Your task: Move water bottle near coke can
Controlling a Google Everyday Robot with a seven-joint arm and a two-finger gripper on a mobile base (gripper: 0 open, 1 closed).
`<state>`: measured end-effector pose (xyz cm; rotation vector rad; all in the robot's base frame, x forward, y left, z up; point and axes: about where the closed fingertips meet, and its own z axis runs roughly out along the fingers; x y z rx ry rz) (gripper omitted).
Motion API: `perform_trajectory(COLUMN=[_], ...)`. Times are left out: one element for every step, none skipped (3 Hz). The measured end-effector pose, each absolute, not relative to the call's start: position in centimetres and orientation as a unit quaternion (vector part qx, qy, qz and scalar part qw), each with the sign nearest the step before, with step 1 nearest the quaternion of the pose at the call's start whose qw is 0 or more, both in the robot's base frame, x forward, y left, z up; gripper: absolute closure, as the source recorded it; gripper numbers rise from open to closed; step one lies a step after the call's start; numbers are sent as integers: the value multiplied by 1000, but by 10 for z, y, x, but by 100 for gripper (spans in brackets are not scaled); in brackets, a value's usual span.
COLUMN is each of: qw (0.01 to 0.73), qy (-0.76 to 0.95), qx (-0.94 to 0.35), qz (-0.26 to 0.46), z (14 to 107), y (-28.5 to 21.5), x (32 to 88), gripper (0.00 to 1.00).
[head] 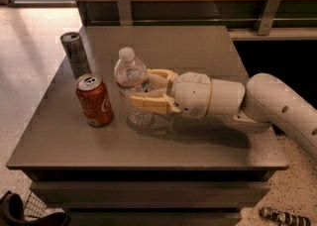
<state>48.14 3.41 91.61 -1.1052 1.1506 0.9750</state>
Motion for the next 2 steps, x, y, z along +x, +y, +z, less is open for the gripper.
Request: perform_trajectory(qw=[590, 587], qy=[499, 504], qx=[-467, -458], qz=[429, 438], z=[906, 898], y=[33, 31], x=[482, 484], gripper=[100, 100])
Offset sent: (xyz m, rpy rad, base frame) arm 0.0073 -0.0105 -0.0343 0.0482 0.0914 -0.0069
